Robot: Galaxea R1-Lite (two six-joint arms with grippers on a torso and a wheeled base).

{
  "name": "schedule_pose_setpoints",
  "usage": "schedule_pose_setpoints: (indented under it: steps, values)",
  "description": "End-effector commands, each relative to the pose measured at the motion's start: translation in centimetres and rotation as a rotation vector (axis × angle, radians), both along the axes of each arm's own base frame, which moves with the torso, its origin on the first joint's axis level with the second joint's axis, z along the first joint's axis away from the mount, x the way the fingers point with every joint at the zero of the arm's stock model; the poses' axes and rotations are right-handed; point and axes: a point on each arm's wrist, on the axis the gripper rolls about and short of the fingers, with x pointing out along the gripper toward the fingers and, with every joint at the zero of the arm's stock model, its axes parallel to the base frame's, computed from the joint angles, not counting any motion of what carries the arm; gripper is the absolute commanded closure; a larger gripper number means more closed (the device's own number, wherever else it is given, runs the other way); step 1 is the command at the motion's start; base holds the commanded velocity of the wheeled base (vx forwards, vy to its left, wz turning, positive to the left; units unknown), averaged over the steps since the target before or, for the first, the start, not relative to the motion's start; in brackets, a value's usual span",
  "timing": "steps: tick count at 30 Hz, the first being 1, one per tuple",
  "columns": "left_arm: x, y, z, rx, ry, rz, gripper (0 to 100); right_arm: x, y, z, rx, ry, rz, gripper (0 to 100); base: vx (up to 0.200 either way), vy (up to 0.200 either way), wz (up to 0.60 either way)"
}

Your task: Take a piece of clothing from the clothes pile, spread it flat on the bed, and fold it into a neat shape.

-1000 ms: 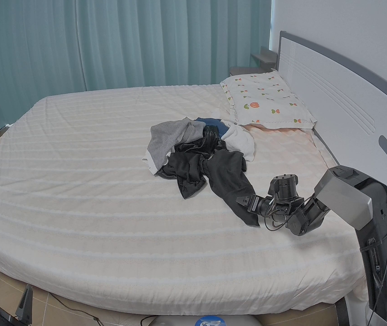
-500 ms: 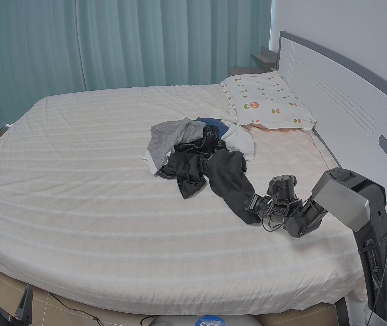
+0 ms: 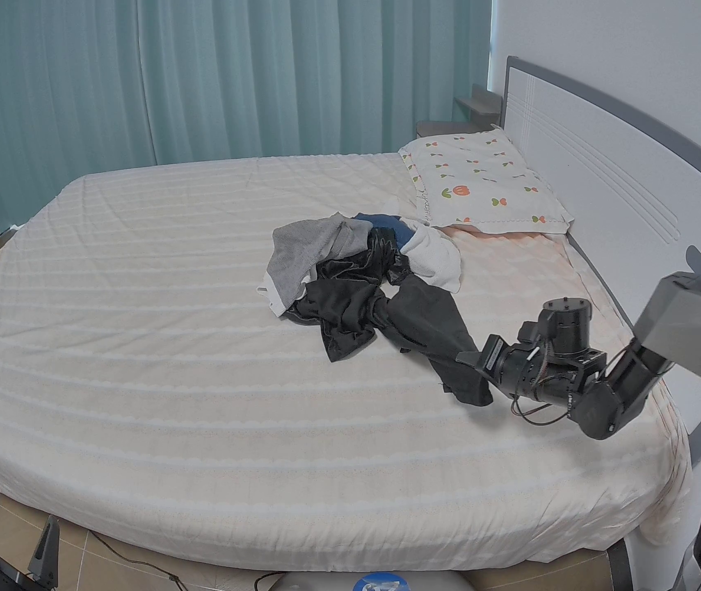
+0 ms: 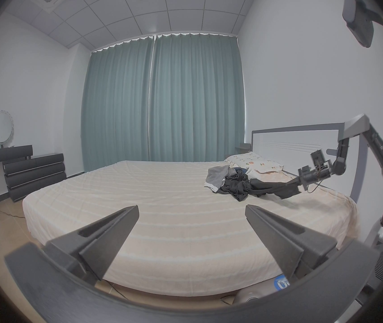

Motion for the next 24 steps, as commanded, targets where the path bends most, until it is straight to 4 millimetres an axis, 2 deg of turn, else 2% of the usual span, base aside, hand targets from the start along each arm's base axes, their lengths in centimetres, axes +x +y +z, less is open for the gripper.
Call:
schedule_pose_setpoints:
  steps: [1,4,6,8,9,10,15,16,17,18,19,21,24]
  values:
    - [0.0,0.0,-0.4,0.013,0.005,-0.004,0,-5.9,-1.1,6.9,0.076,-0.112,0.076,100,0.000,0.000,0.00]
    - [0.0,0.0,-0.4,0.013,0.005,-0.007,0,-6.9,-1.3,7.3,0.078,-0.116,0.081,100,0.000,0.000,0.00]
    - [0.0,0.0,-0.2,0.027,-0.007,-0.007,0,-8.6,-1.6,9.0,0.088,-0.156,0.089,100,0.000,0.000,0.00]
    - [-0.4,0.0,2.4,0.001,-0.098,-0.006,0,-9.6,-1.6,10.2,0.100,-0.184,0.104,100,0.000,0.000,0.00]
    - [-0.4,0.0,6.2,-0.057,-0.154,-0.016,0,-10.2,-1.6,10.8,0.106,-0.199,0.114,100,0.000,0.000,0.00]
    - [0.4,0.0,7.5,-0.092,-0.110,-0.025,0,-10.4,-1.6,11.1,0.108,-0.205,0.115,100,0.000,0.000,0.00]
    - [4.3,-0.2,7.5,0.010,0.128,-0.078,0,-12.1,-1.5,12.8,0.129,-0.256,0.139,100,0.000,0.000,0.00]
    - [4.4,-0.2,7.5,0.013,0.137,-0.079,0,-12.1,-1.5,12.9,0.129,-0.258,0.139,100,0.000,0.000,0.00]
    - [6.0,-0.2,7.6,0.027,0.219,-0.081,0,-12.5,-1.5,13.4,0.135,-0.270,0.144,100,0.000,0.000,0.00]
    - [6.0,-0.2,7.6,0.027,0.219,-0.081,0,-12.5,-1.5,13.4,0.135,-0.270,0.144,100,0.000,0.000,0.00]
    - [8.0,-0.4,8.2,0.041,0.234,-0.123,0,-13.2,-1.7,14.2,0.140,-0.281,0.148,100,0.000,0.000,0.00]
    - [9.9,-1.3,8.7,0.041,0.223,-0.227,0,-14.0,-1.4,14.6,0.139,-0.268,0.173,100,0.000,0.000,0.00]
    - [13.4,-3.6,8.0,0.011,0.296,-0.342,0,-15.3,-0.7,14.9,0.136,-0.252,0.219,100,0.000,0.000,0.00]
